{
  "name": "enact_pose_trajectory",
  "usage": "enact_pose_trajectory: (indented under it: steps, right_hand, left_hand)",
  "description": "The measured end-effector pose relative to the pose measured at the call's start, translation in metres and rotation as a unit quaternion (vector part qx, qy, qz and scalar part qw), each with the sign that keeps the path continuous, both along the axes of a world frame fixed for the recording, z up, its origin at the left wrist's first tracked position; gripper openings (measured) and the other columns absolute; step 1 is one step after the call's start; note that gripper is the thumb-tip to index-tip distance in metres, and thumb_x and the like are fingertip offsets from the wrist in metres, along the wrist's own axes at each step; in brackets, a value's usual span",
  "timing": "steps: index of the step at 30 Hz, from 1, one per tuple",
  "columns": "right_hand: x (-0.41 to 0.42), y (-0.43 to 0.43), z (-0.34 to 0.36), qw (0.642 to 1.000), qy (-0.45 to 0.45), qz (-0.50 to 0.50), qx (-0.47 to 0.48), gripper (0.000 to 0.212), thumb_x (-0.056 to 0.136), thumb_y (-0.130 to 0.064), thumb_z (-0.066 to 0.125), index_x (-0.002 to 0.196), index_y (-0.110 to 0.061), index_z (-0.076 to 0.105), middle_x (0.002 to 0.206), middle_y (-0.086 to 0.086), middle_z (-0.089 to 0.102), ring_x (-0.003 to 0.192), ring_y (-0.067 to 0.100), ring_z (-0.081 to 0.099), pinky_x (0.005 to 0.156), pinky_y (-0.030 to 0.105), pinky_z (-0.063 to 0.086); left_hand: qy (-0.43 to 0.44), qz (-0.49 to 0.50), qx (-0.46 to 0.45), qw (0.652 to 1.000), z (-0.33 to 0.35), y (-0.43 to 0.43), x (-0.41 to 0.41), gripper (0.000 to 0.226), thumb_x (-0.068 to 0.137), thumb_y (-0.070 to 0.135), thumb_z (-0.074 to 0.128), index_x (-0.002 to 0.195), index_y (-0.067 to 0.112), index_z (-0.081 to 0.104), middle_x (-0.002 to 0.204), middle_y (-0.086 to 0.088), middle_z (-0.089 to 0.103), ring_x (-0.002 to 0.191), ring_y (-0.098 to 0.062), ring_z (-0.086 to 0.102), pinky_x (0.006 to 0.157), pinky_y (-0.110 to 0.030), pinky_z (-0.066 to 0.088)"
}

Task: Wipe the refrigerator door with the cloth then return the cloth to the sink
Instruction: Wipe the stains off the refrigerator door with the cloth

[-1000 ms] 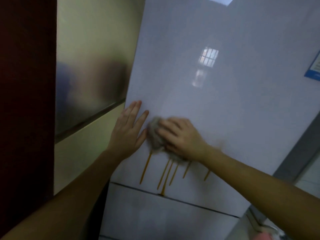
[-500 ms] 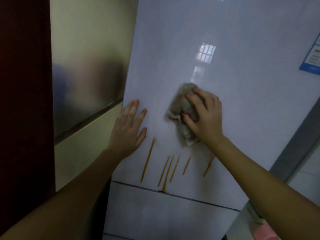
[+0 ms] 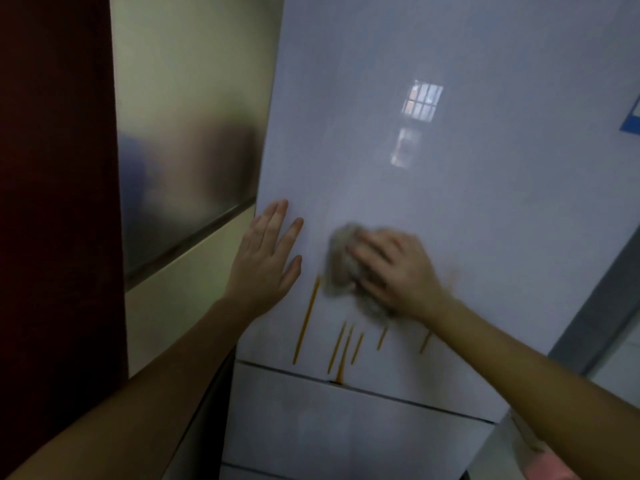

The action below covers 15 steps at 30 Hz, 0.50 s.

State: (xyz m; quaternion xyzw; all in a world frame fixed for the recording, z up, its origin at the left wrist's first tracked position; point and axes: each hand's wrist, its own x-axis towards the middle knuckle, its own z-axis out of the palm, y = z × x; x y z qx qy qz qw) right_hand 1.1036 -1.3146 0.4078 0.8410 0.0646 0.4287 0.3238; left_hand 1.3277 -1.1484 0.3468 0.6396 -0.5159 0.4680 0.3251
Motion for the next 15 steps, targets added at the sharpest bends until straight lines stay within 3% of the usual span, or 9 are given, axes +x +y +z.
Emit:
enact_pose_trajectory:
  steps: [3,6,8,11,15]
  right_hand:
    - [0.008,0.009,0.072,0.992,-0.115,-0.023,0.047,0.050,0.091,-0.034,0.072,0.135,-0.013,0.062,0.140,0.015,0.059,0.115,0.041,0.058,0.093,0.046,0.046]
    - [0.015,0.019,0.104,0.981,-0.169,-0.028,0.095,0.054,0.086,-0.032,0.075,0.135,-0.011,0.062,0.140,0.014,0.057,0.118,0.038,0.054,0.094,0.043,0.042]
    - [0.023,0.023,0.091,0.988,-0.136,-0.033,0.072,0.056,0.085,-0.031,0.075,0.135,-0.012,0.061,0.142,0.015,0.057,0.117,0.041,0.055,0.095,0.044,0.043]
    - [0.031,0.020,0.034,1.000,-0.010,-0.017,-0.013,0.052,0.089,-0.035,0.072,0.136,-0.013,0.062,0.142,0.017,0.059,0.117,0.040,0.056,0.094,0.046,0.044]
    - [0.017,0.020,-0.032,0.991,0.117,0.014,-0.071,0.032,0.100,-0.033,0.061,0.127,-0.017,0.069,0.137,0.010,0.064,0.116,0.032,0.060,0.090,0.040,0.048]
  left_hand:
    - [0.011,0.000,0.002,1.000,0.000,0.001,-0.002,0.061,0.100,0.036,0.049,0.153,0.008,0.039,0.163,-0.022,0.027,0.153,-0.036,0.023,0.125,-0.050,0.022]
    - [0.014,0.003,0.009,1.000,0.000,0.002,-0.003,0.062,0.099,0.036,0.050,0.153,0.008,0.039,0.164,-0.021,0.026,0.153,-0.035,0.023,0.124,-0.051,0.024]
    - [0.017,0.000,0.011,1.000,0.000,0.002,-0.003,0.061,0.099,0.036,0.050,0.153,0.009,0.039,0.164,-0.021,0.027,0.153,-0.035,0.024,0.123,-0.052,0.026]
    - [0.005,-0.001,0.011,1.000,0.001,0.003,0.000,0.060,0.100,0.036,0.049,0.152,0.009,0.041,0.163,-0.022,0.029,0.152,-0.036,0.027,0.122,-0.053,0.029]
    - [-0.012,-0.002,0.008,1.000,0.002,0.004,0.005,0.059,0.100,0.034,0.052,0.152,0.009,0.041,0.162,-0.022,0.030,0.151,-0.037,0.029,0.121,-0.052,0.030]
